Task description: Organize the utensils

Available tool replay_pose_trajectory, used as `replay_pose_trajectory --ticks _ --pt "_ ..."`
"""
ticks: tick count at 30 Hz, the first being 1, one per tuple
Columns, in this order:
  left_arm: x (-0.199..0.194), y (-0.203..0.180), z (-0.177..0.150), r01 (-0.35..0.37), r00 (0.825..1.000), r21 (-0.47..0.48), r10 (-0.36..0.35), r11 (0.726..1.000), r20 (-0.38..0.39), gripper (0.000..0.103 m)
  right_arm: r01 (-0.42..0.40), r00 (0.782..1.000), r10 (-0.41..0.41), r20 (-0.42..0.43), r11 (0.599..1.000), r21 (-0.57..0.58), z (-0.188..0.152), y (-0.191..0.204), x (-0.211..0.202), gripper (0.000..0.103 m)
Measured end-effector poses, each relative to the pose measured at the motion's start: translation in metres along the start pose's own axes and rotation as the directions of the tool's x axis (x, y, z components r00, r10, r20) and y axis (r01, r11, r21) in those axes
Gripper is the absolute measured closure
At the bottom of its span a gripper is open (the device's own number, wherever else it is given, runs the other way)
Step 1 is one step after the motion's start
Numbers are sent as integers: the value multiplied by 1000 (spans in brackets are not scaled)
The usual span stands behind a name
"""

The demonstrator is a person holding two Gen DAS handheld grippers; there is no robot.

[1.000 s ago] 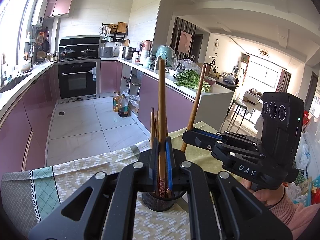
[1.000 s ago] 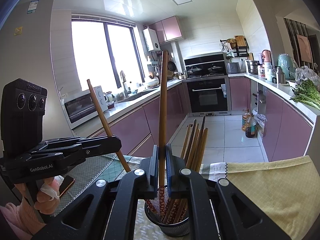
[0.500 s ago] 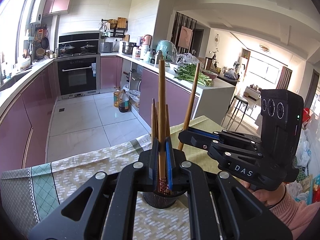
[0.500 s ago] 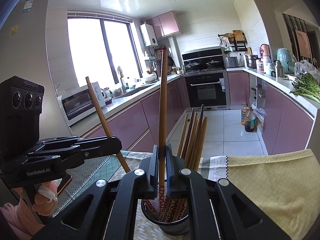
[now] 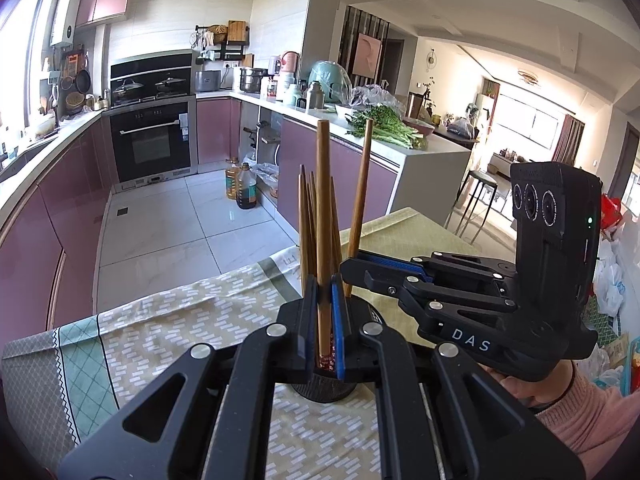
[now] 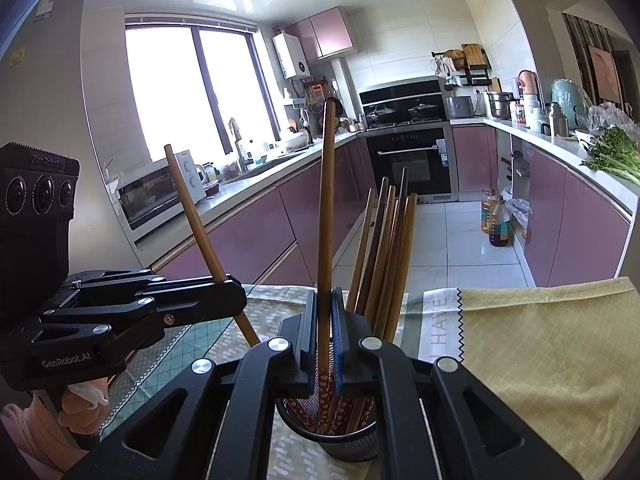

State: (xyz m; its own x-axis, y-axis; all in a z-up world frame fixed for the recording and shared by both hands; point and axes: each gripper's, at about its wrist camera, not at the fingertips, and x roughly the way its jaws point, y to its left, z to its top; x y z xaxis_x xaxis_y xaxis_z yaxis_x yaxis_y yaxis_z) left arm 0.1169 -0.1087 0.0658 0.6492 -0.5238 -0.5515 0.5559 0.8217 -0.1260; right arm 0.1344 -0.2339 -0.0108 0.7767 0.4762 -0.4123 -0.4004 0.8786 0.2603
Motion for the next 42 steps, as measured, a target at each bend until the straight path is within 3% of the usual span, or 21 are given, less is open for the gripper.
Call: replay_pose_trajectory --ticks 25,35,39,41,42 --pt "50 12 2 -9 996 -28 6 1000 -94 95 36 997 -34 -75 999 34 -13 -15 28 95" --pt "67 25 -17 4 991 -55 -12 998 -130 93 35 996 -30 -82 998 58 -19 -18 24 93" --pt "58 33 -33 -23 994 -77 14 997 -105 89 28 997 -24 -78 998 53 -23 -16 17 83" --pt "49 36 -41 -45 996 -88 38 995 -80 78 28 998 -25 -65 999 41 -25 -12 10 73" --pt "43 38 -46 -61 997 -97 56 993 -58 69 28 998 -26 -58 999 38 -26 -11 7 62"
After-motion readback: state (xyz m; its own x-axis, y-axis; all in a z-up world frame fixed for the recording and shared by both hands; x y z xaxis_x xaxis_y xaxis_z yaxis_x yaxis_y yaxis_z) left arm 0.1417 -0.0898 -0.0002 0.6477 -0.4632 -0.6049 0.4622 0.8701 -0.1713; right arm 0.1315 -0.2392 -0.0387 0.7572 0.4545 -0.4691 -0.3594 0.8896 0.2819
